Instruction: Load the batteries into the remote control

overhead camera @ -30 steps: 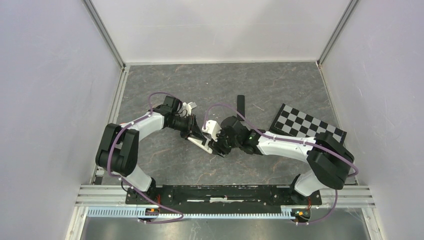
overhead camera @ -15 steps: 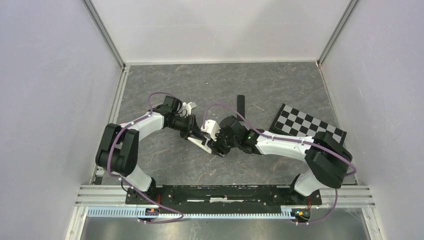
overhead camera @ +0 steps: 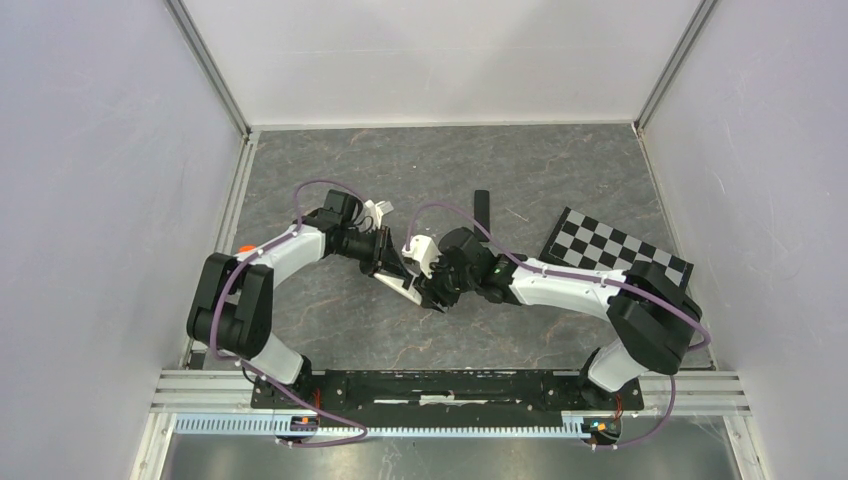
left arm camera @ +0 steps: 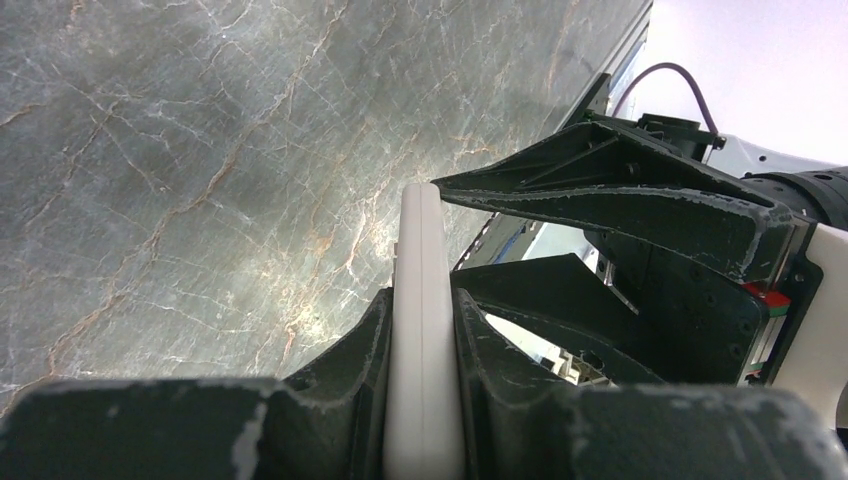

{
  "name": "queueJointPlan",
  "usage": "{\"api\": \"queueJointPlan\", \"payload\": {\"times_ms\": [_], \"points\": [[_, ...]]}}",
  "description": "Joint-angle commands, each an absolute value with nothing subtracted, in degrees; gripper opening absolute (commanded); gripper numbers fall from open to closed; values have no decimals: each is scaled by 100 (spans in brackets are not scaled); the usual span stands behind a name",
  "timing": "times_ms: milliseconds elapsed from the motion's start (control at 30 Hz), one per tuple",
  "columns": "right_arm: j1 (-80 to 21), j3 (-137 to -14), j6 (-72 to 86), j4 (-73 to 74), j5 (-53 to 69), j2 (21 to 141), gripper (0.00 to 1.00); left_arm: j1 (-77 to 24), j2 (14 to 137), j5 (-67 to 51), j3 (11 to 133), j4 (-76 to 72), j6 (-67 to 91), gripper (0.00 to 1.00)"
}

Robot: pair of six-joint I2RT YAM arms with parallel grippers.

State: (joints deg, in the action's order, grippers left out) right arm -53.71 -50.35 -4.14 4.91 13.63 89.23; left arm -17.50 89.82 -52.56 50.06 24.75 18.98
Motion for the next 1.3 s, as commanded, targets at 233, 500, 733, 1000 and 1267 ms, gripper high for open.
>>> {"api": "queueJointPlan", "payload": {"times_ms": [233, 500, 733, 1000, 1267], "points": [[-5301, -5340, -369, 403, 1125, 9111, 46, -1889, 8648, -6060, 4968, 2539, 1778, 2], [-5278, -5455, -442, 614, 1215, 9236, 46, -1904, 8741, -6002, 5000, 2707, 1630, 2], [-5284, -5517, -351, 539, 1234, 9319, 47, -1926, 8779, -6042, 5043, 2707, 1644, 2], [-5283, -5440, -227, 371, 1127, 9467, 49, -1993, 8890, -5944, 4969, 2757, 1634, 2], [-5281, -5206, -62, 44, 1048, 9490, 53, -2030, 9108, -4887, 4923, 2788, 1715, 2]]}}
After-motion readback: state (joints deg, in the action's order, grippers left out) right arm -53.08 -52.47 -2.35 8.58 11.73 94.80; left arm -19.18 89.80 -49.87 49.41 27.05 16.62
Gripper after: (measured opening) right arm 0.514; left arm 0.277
